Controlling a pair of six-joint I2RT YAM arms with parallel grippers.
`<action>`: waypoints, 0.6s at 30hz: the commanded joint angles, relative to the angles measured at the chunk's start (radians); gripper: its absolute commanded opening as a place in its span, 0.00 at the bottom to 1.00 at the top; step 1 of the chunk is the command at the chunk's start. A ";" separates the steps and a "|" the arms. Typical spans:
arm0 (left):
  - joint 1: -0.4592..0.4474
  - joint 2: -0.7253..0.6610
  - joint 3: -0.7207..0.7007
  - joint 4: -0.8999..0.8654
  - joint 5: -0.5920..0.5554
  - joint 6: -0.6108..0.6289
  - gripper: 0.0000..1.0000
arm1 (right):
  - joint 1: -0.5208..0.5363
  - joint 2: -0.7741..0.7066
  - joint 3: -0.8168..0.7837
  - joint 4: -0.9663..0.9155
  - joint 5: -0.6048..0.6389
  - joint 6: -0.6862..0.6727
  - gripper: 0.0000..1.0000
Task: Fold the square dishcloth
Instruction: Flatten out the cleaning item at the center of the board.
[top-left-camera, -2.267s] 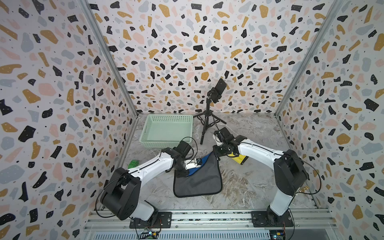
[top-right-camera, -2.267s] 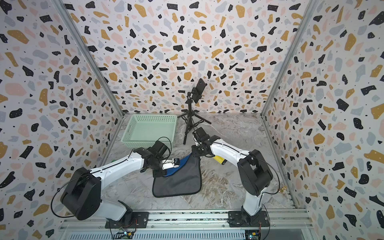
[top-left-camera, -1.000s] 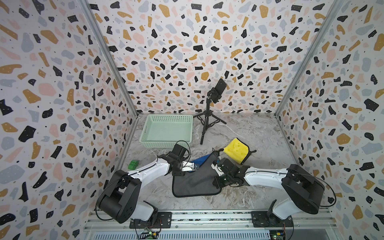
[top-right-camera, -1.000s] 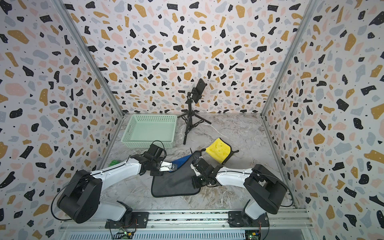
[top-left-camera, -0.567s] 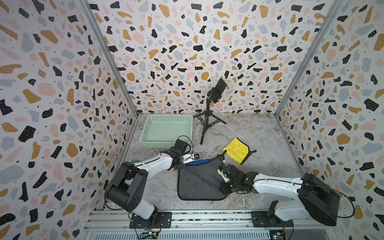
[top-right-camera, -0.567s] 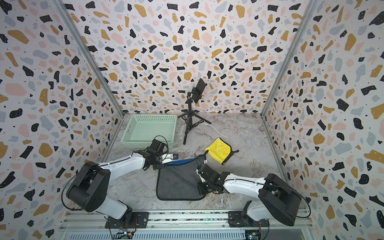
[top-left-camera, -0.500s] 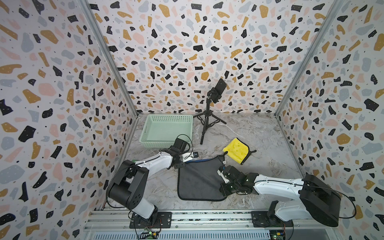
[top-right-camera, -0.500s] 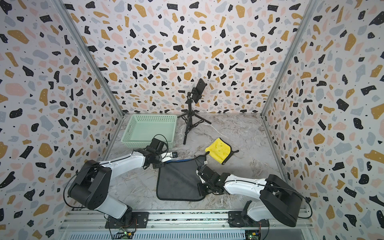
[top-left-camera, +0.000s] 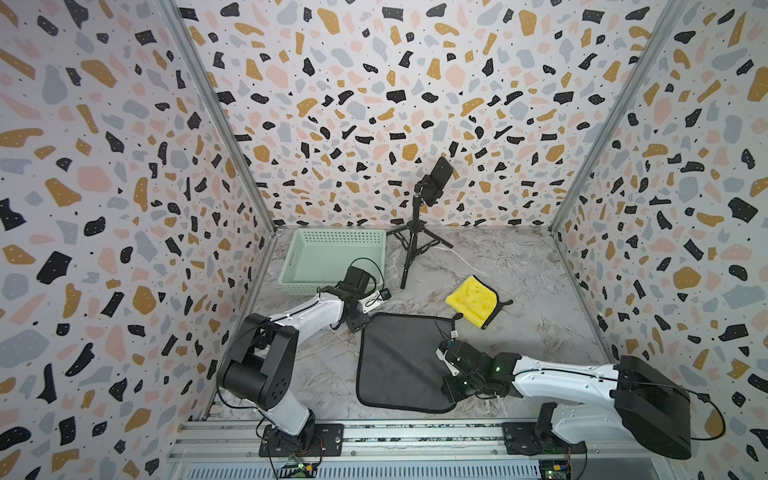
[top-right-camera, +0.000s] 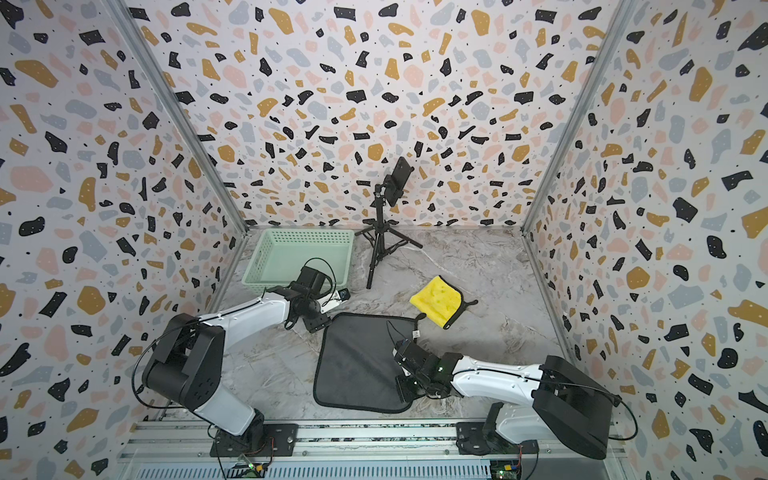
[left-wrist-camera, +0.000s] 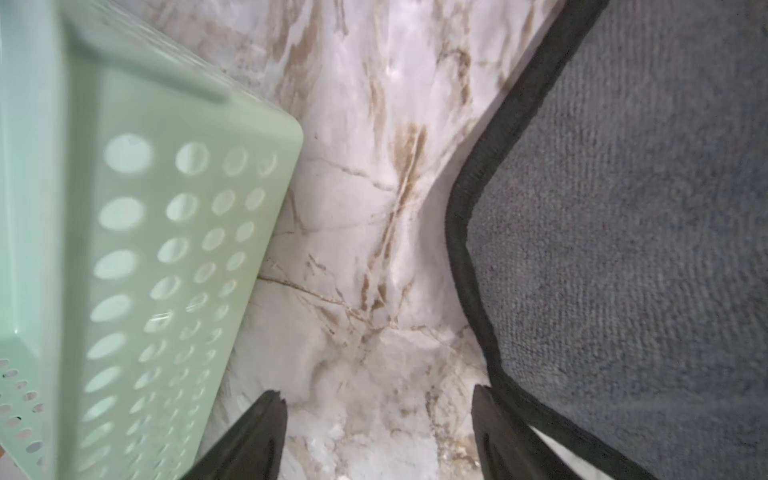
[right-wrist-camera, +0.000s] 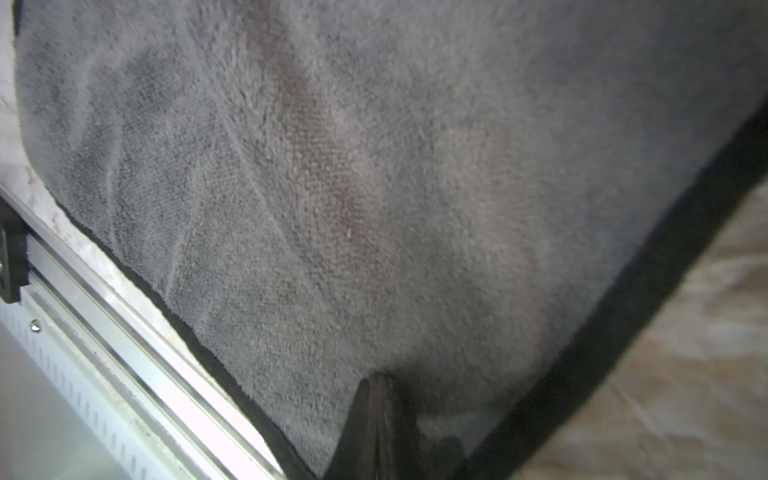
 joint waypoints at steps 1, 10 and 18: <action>-0.018 -0.070 0.015 -0.086 0.078 -0.017 0.75 | 0.004 -0.037 0.086 -0.091 0.016 -0.028 0.14; -0.071 0.033 0.056 0.019 0.046 -0.062 0.64 | -0.100 0.063 0.173 -0.046 -0.036 -0.070 0.10; -0.061 0.106 0.025 0.178 -0.159 0.005 0.41 | -0.108 0.152 0.066 0.074 -0.059 -0.033 0.02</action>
